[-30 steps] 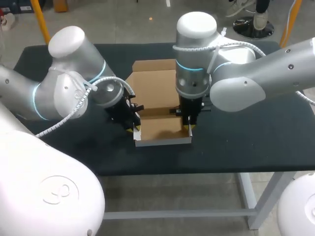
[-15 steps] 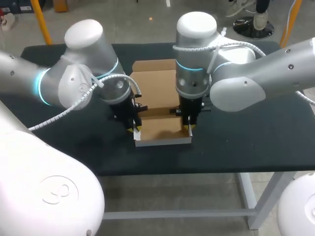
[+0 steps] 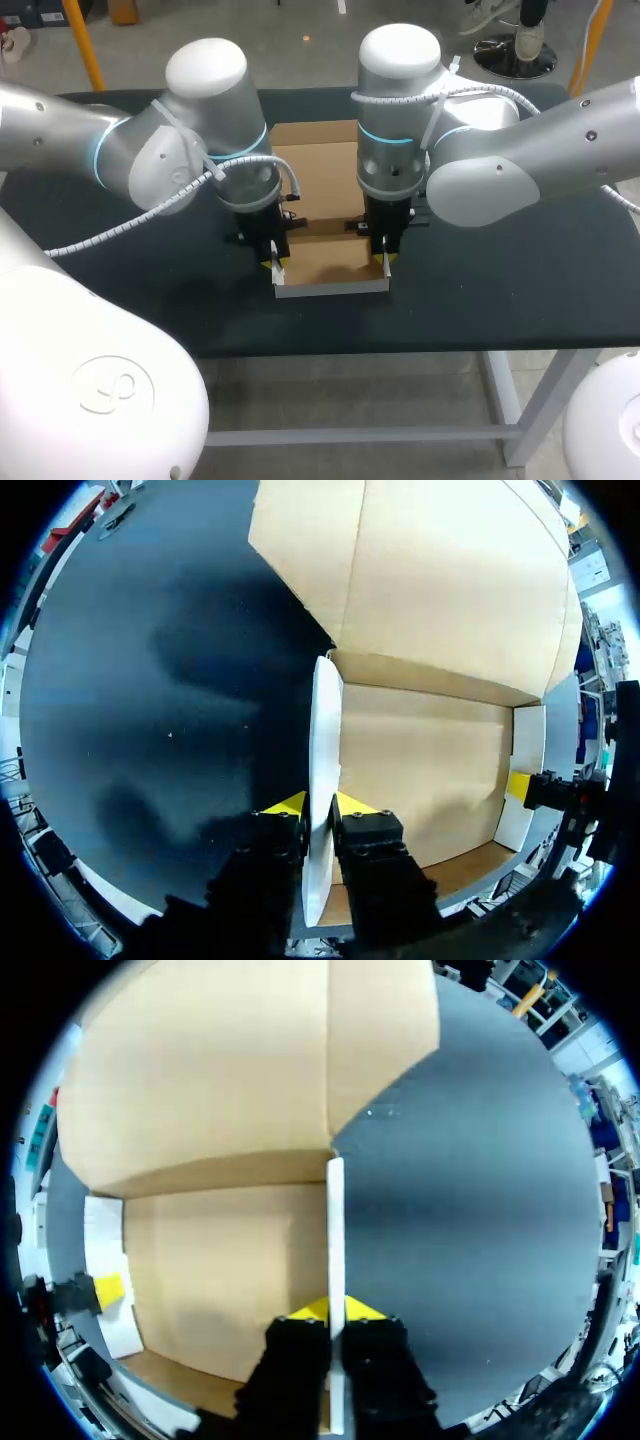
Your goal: Assemble the packaging by folding the flat box into shape, placing the metal phone stand inside, and closing the box properly
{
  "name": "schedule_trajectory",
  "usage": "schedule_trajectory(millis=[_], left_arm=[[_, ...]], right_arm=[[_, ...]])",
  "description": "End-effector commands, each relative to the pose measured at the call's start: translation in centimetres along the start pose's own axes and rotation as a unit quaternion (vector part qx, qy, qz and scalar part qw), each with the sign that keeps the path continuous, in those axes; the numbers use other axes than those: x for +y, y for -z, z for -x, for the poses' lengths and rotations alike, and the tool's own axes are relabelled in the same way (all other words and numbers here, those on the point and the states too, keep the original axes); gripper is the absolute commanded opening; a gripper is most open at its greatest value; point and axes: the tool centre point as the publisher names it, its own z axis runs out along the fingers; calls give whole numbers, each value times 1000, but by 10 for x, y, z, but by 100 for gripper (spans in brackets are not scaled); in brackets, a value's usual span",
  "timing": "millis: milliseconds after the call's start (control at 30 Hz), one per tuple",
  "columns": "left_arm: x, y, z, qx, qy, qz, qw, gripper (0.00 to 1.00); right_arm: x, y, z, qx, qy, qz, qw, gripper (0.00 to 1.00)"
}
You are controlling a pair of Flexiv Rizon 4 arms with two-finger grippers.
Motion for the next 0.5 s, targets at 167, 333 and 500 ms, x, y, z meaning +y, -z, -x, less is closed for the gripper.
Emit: schedule_trajectory(millis=[167,333,500], left_arm=[[-2,-23,-5,-112,3,-21,993,0],[-2,-22,-4,-100,3,-19,995,0],[-2,-18,-3,-74,1,-8,997,0]], right_arm=[[0,0,-3,-1,1,-2,1000,0],[0,0,-3,-1,1,-2,1000,0],[0,0,-3,-1,1,-2,1000,0]])
